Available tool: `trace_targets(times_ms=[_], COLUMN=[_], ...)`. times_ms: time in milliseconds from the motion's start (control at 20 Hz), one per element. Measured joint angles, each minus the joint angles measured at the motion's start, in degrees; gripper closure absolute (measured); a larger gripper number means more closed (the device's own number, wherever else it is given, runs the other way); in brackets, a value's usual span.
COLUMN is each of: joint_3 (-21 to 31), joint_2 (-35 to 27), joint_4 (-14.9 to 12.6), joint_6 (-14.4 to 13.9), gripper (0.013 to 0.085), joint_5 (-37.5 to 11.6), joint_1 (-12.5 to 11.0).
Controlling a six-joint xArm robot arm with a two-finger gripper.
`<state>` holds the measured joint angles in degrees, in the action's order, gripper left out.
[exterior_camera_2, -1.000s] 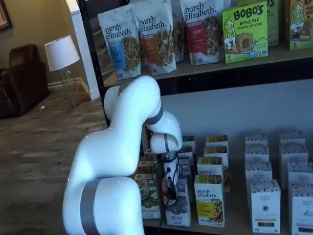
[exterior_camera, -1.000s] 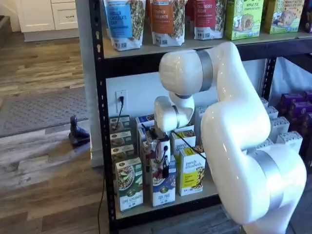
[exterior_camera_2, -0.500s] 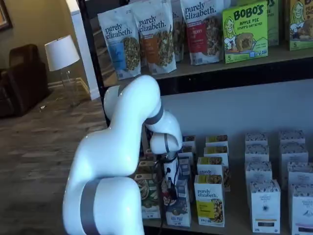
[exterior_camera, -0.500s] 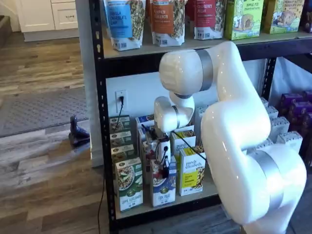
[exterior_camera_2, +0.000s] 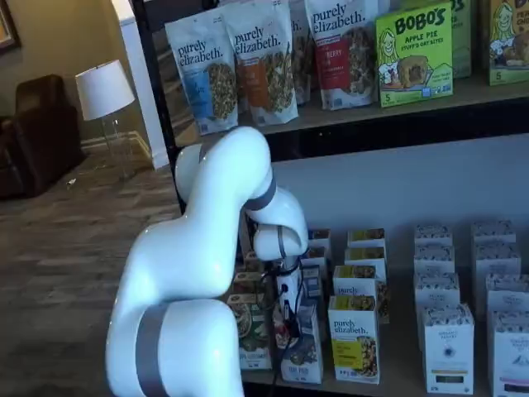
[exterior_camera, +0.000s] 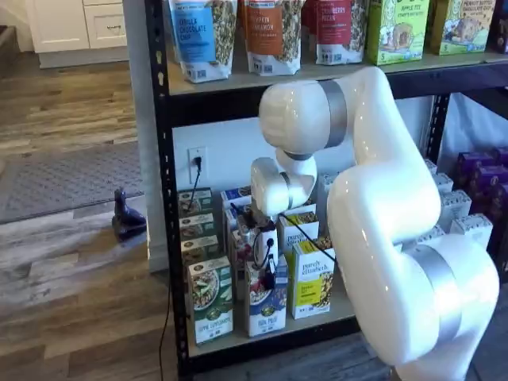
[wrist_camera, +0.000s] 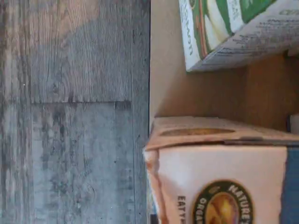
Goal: Pick up the blue and white box that is on the bottom shelf, the second box from the left
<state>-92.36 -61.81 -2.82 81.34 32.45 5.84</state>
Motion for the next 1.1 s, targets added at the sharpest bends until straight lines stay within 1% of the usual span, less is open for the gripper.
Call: trace_targets(times_ms=[50,400,650,900,1000,1100], joint_3=[0.11,1.26,3.27,7.00,9.04,11.17], joint_2=[0.06,0.59,1.98,4.90,6.51,8.19], joint_4=[-0.04,-0.90,-1.05,-1.26,-1.82,-1.82], joint_6=[-0.02,-0.69,-0.84,-1.19,-1.90,-2.17], gripper=[0.0490,0.0490,0.0490,0.0490,0.0490,0.0490], joint_5=[-0.03,-1.33,-2.52,-3.31,-3.47,-3.59], joint_1=[-0.02,-0.10,-0.09,0.06,0.28,0.55])
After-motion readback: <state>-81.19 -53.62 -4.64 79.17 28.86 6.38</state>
